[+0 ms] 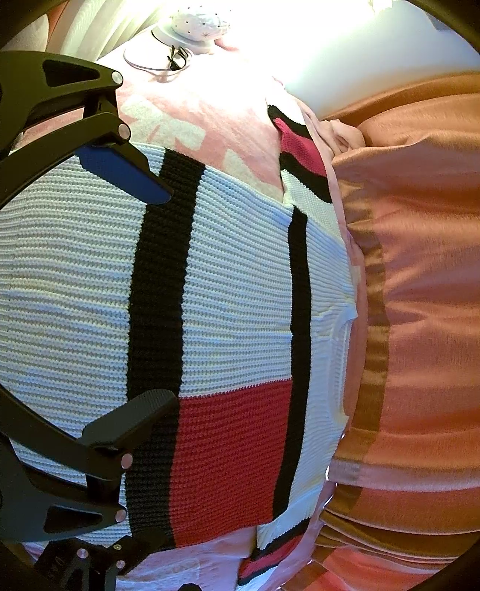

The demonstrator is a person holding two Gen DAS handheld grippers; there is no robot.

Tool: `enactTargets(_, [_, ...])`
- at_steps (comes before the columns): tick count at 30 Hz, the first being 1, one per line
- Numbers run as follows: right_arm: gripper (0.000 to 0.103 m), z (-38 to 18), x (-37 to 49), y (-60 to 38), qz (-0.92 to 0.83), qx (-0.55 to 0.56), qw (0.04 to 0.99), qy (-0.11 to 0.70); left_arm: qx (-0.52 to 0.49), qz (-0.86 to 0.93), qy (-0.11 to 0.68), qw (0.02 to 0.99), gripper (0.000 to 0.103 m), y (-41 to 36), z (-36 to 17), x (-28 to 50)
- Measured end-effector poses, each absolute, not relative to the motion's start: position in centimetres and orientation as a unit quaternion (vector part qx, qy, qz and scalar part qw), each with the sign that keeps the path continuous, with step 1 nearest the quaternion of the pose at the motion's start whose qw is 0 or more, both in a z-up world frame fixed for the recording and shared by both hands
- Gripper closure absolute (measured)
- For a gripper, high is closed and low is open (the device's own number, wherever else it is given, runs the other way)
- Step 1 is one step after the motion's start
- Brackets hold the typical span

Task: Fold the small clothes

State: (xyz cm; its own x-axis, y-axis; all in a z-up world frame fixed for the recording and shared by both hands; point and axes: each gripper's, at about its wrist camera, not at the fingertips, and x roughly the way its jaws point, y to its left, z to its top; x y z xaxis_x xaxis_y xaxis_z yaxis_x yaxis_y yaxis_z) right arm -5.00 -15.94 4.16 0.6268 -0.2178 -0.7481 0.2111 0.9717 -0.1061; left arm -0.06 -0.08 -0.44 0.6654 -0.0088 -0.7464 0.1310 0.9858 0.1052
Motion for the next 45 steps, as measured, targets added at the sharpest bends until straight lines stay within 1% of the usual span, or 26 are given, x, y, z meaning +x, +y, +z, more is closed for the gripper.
enactTargets(45, [0.005,4.09,-4.98,-15.57,-0.117,-0.002,0.902,0.416,0.076,-0.038,0.409,0.908,0.005,-0.02,-0.62,0.0])
